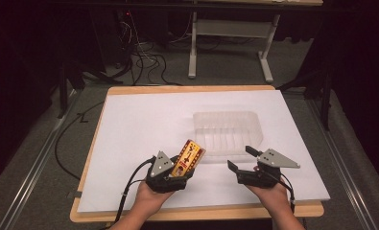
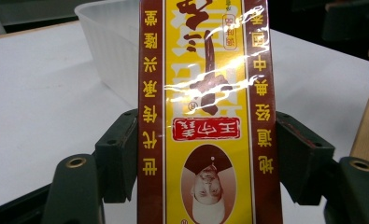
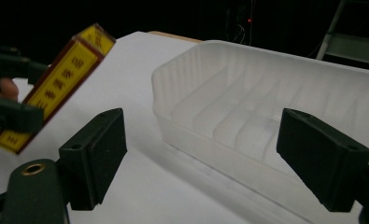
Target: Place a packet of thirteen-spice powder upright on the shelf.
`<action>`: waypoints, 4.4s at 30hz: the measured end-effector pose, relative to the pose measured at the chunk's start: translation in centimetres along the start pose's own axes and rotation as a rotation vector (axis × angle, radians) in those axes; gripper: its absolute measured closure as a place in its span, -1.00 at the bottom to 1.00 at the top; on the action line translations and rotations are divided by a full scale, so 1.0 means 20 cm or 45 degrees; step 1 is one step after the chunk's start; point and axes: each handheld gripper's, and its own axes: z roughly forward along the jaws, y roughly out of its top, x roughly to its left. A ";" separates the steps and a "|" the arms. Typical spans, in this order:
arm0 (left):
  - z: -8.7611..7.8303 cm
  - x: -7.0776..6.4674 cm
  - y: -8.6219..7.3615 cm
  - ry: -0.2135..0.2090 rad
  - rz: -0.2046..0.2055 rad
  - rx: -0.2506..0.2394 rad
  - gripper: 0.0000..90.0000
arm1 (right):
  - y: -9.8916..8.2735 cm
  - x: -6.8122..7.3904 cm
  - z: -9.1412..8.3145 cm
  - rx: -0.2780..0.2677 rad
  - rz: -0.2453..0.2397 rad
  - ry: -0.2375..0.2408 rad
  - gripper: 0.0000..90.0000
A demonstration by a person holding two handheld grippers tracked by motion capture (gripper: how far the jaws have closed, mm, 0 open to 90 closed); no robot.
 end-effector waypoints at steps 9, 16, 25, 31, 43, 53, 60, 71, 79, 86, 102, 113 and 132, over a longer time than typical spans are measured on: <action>0.01 -0.03 -0.02 -0.018 0.023 0.028 -0.27 | 0.03 0.04 0.10 -0.039 0.072 0.091 -0.55; 0.05 -0.06 -0.01 -0.040 0.018 0.036 -0.27 | -0.01 0.05 0.05 -0.041 0.075 0.090 -0.54; 0.11 -0.13 0.01 -0.067 0.038 0.014 -0.27 | 0.03 0.06 0.00 -0.079 0.120 0.112 -0.64; 0.12 -0.13 -0.01 -0.057 0.035 0.031 -0.27 | 0.02 0.10 0.05 -0.059 0.139 0.181 -0.63; 0.11 -0.17 0.00 -0.021 0.086 0.009 -0.27 | -0.01 0.19 0.18 0.011 0.199 0.273 -0.50; 0.12 -0.17 0.00 0.008 0.099 -0.006 -0.27 | -0.03 0.17 0.20 0.020 0.271 0.326 -0.18; 0.13 -0.18 -0.01 -0.003 0.107 0.007 -0.28 | -0.03 0.18 0.20 0.025 0.277 0.335 -0.02; 0.17 -0.18 -0.03 -0.016 0.105 0.068 -0.28 | -0.04 0.18 0.19 0.032 0.259 0.335 0.28; 0.18 -0.19 -0.03 -0.030 0.105 0.089 -0.32 | -0.02 0.21 0.17 0.018 0.225 0.339 0.44; 0.18 -0.17 -0.03 -0.063 0.063 0.108 -0.48 | -0.01 0.21 0.14 -0.025 0.209 0.304 0.51; 0.14 -0.11 -0.02 -0.062 0.017 0.066 -0.47 | -0.02 0.13 0.08 -0.048 0.178 0.198 0.52; 0.04 0.01 0.00 -0.010 -0.026 0.023 -0.41 | -0.02 0.09 0.03 -0.083 0.142 0.121 0.52; -0.08 0.21 0.01 0.157 0.001 0.039 -0.42 | 0.00 -0.09 -0.12 -0.151 0.178 -0.064 0.52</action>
